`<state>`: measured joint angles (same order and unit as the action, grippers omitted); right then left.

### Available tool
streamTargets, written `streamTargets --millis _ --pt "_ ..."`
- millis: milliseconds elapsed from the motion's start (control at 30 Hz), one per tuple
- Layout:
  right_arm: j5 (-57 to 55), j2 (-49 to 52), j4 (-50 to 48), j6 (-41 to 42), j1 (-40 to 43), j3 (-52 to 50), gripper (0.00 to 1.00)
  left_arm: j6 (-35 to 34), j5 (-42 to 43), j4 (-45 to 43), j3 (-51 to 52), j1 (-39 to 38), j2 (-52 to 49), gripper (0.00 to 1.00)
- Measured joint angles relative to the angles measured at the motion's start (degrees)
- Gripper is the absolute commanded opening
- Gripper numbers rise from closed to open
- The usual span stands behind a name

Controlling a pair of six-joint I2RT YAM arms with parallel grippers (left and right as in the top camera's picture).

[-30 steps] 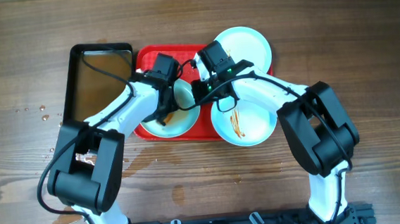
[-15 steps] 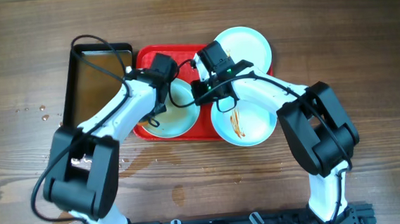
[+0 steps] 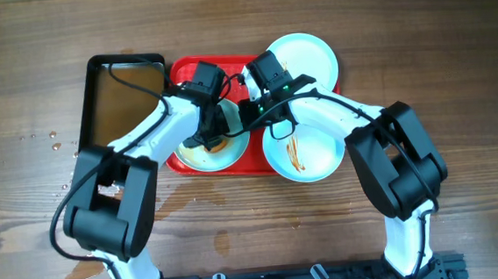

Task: Clean dirty plates on tray and stack at the side
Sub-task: 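Keep scrubbing the left white plate with the sponge in the left gripper, then lift the sponge off the plate and move the left gripper to the black tray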

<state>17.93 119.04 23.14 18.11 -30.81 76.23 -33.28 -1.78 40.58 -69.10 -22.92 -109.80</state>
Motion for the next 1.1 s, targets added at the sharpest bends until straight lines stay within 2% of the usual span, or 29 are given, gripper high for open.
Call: streamTargets --millis 167,400,600,700,933,1100 --pt "-0.11 0.0 0.0 0.0 0.0 0.0 0.04 0.0 -2.71 1.51 -1.14 -0.2 -0.92 0.04" --pt "0.24 0.0 -0.09 0.0 -0.02 0.0 0.04 0.0 -20.48 9.25 -1.31 1.36 -2.01 0.04" --pt "0.57 0.0 -0.13 0.02 -0.59 0.0 0.04 0.0 -23.58 15.52 -4.28 1.92 -1.79 0.04" --pt "0.26 0.0 -0.04 0.0 -0.24 0.0 0.04 0.0 -23.1 17.22 -5.99 1.92 0.81 0.04" --pt "0.02 0.0 -0.02 0.0 0.0 0.0 0.05 0.0 -14.08 14.47 -7.8 2.51 13.44 0.04" --pt "0.02 0.0 0.68 0.0 0.0 0.0 0.04 0.0 -5.51 14.51 -7.91 6.99 14.47 0.04"
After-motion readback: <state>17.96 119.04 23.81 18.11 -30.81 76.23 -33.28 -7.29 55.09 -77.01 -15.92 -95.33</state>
